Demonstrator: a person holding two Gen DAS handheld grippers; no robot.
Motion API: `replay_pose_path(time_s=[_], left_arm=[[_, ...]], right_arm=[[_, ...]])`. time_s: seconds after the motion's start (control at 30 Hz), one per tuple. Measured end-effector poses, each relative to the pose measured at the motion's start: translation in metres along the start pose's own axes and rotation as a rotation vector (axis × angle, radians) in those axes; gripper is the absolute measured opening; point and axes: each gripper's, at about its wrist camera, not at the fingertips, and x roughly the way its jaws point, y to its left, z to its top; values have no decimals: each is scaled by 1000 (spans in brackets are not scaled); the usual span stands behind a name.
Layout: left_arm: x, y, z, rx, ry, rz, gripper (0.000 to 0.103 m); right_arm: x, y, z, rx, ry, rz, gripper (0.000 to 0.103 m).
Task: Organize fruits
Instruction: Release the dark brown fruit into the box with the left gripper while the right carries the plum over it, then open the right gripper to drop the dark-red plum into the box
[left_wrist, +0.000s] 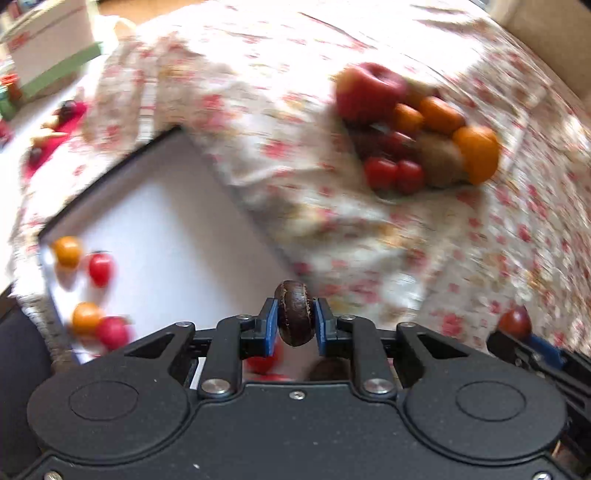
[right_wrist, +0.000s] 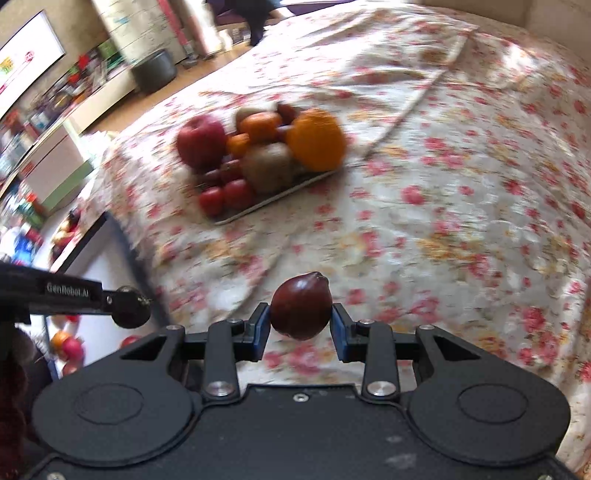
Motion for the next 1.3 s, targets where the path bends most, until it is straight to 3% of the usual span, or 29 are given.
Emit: replay_pose_path(time_s=[0.2,0.3,0.5,0.6,0.77,1.03,1.3], left_arm=[[-12,57,-4,-96,-13,33,28],[-11,74,-14,-118,22,49,28],[-8,95,-46,-146,89,8,29],[-14,98,-59,-146,50,41,30],[-19,113,-73,-214,8,23,33],[-29,118,-92,-314,-113,107,33],[-20,120,-106,-402,-107,75,33]], right_arm=[[5,57,-2,-125,23,58,36],[12,84,1,-182,45,94,36],[34,147,3,-287,134,123,36],[52,174,7,-333,162,92,36],[79,214,10,-400,186,47,36],[106,249,24,-452,218,65,36],[117,261,34,-490,221,26,36]])
